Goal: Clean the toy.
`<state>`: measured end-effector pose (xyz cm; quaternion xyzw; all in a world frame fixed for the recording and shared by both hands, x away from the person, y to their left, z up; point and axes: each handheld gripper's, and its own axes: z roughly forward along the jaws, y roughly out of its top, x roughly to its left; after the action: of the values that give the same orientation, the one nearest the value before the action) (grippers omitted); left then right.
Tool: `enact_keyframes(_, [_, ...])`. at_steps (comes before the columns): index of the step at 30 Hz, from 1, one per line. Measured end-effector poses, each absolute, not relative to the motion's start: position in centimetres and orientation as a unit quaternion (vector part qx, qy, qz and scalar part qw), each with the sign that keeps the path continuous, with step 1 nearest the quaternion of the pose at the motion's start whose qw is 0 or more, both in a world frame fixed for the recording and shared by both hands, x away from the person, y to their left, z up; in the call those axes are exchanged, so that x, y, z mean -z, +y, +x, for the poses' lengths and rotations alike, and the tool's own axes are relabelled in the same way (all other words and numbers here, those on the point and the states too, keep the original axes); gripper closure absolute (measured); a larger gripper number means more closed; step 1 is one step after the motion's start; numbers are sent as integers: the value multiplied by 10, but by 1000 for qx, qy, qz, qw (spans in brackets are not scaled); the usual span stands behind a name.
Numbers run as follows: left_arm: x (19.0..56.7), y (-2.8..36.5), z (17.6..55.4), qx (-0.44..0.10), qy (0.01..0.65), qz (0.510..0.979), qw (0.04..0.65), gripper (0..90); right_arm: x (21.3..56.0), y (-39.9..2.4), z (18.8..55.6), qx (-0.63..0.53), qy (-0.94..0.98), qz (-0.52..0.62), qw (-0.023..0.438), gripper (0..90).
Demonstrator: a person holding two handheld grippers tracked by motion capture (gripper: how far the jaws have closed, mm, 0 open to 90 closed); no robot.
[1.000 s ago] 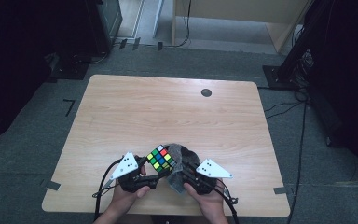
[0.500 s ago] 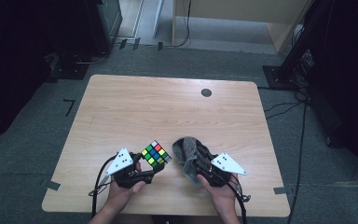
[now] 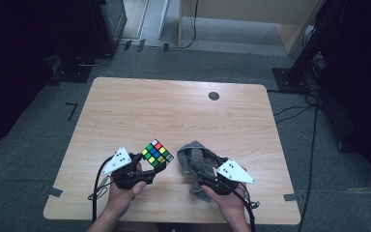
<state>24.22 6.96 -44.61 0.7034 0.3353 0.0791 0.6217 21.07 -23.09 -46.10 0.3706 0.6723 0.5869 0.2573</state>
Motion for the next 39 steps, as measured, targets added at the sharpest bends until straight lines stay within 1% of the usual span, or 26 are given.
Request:
enact_keyframes(3, [445,71,244,-70,345,702,620,343,466,-219,210,-596,685,347,235,368])
enact_keyframes(8, [441,67,245,-42,358,693,624,343,478,-198,208,-582,711,311,244,283])
enact_keyframes(12, [440,59,242,-32,363,699,616,343,480,-188,206,-591,706,295,257,266])
enact_keyframes(18, [441,50,240,-10,366,702,611,343,479,-181,200,-611,695,261,276,267])
enact_keyframes(25, [444,43,238,10,370,703,608,343,477,-177,198,-620,685,252,289,274])
enact_keyframes(29, [446,38,236,24,366,706,606,343,477,-176,197,-624,682,249,291,287])
enact_keyframes(34, [447,38,239,51,370,699,610,343,478,-175,197,-620,678,248,307,311])
enact_keyframes(37, [448,39,241,54,372,699,608,341,478,-175,196,-613,680,242,320,339])
enact_keyframes(39, [449,39,242,61,368,698,611,334,477,-175,195,-606,686,239,324,341])
